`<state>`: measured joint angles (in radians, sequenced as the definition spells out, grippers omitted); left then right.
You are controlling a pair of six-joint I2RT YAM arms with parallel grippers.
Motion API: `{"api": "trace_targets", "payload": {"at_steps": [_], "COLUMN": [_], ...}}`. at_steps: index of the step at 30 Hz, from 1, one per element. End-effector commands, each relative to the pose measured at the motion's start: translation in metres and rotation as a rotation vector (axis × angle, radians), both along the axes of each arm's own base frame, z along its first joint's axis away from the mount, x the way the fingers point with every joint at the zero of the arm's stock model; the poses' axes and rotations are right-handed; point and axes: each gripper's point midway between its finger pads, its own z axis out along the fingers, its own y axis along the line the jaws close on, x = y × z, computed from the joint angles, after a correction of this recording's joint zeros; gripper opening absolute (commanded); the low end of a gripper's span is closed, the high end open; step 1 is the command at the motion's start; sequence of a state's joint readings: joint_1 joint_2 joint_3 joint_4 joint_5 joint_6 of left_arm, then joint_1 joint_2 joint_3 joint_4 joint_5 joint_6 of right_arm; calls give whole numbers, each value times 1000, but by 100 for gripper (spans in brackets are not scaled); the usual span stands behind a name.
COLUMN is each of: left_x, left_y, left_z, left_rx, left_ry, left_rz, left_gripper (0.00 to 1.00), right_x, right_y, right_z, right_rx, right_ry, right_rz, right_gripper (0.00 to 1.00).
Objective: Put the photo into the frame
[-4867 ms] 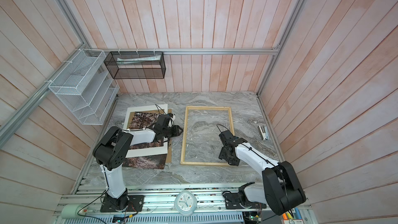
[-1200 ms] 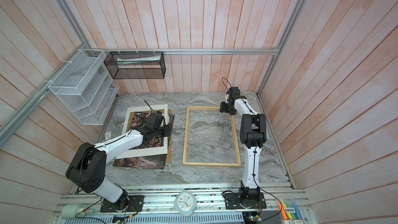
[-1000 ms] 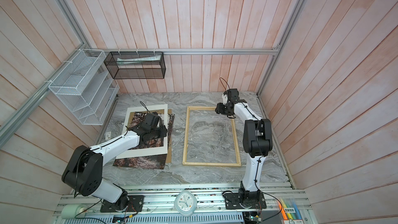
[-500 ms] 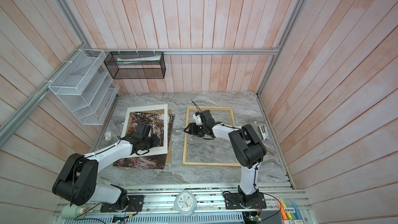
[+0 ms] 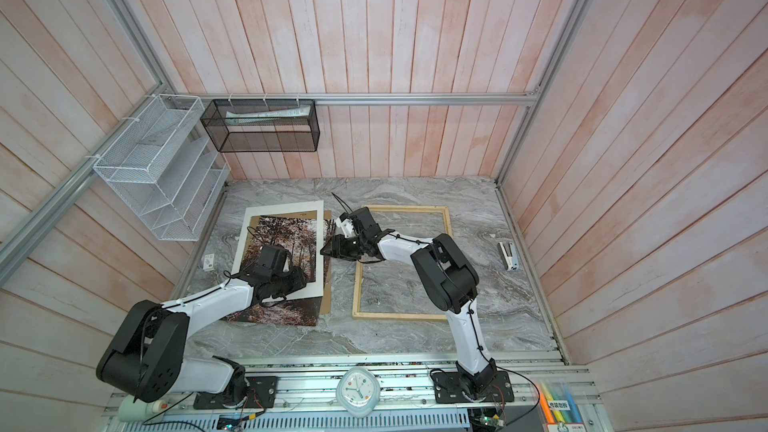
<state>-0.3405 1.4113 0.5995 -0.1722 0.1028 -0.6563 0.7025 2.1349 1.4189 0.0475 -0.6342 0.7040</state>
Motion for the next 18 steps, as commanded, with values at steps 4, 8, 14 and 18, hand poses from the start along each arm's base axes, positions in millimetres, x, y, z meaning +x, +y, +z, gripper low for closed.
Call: {"api": "trace_targets", "payload": {"at_steps": [4,8,14,18], "left_x": [0,-4,-9,-9], "left_y": [-8,-8,-10,-12], "left_z": [-4,-10,-16,-19], "left_rx": [-69,-81,-98,-105], "left_ry": [-10,-3,6,12], "left_rz": [4,5,-5,-12], "left_gripper": [47,47,47,47], "right_x": [-15,-19,-21,-21], "right_y": [6,5,6,6], "right_z": [-20,-27,-37,-44], "right_rx": [-41,-46,-56,-65], "right_ry": [73,91,116,130], "right_rz": [38,49,54,54], "right_gripper": [59,59,59,59]}}
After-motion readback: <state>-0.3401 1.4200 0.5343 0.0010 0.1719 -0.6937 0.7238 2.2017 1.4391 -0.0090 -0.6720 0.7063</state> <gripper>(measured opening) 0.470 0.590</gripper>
